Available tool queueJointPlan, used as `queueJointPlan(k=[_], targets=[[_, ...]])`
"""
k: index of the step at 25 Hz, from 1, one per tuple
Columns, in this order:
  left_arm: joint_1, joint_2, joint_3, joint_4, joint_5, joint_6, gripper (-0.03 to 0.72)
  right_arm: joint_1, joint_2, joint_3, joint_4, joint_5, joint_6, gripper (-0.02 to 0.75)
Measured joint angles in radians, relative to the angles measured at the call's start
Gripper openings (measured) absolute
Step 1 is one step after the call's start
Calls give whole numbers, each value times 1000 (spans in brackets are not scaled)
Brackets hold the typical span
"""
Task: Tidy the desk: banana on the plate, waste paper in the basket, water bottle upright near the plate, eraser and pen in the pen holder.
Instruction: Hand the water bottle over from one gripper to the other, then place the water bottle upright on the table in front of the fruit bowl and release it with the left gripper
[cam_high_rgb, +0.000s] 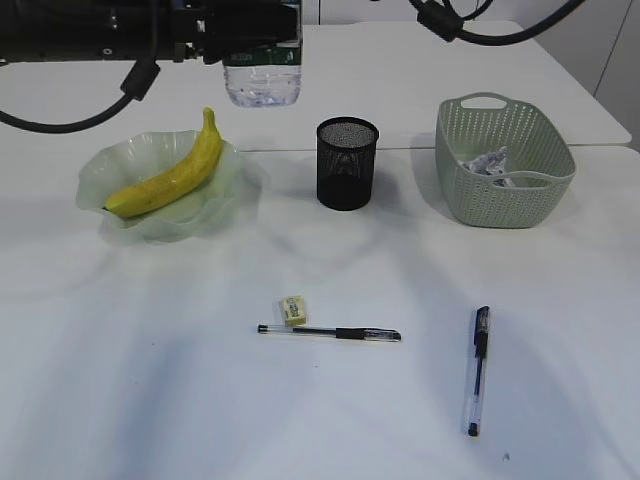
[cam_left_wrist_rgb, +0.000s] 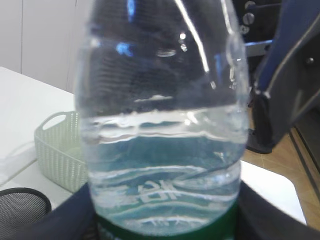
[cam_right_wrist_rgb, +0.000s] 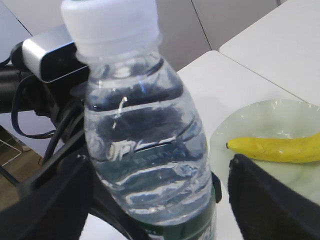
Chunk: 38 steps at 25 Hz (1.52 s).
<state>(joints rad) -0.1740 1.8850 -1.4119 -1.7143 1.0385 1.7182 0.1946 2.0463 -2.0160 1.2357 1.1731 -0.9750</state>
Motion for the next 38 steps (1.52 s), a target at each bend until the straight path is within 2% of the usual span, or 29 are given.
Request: queueJointPlan(k=[11,19,33,38], targets=[[10,0,0,0,-67,0,358,0,0,0,-9,-73,0,628],[15,1,0,-6,-113,-2,358,0,0,0,-130,-197,2,617],[17,1,0,-8,-158,-2,358,0,0,0,-152,-270,2,594],[52,1,0,-8,-158,-2,358,-2,0,0,-201,-348,2,593]])
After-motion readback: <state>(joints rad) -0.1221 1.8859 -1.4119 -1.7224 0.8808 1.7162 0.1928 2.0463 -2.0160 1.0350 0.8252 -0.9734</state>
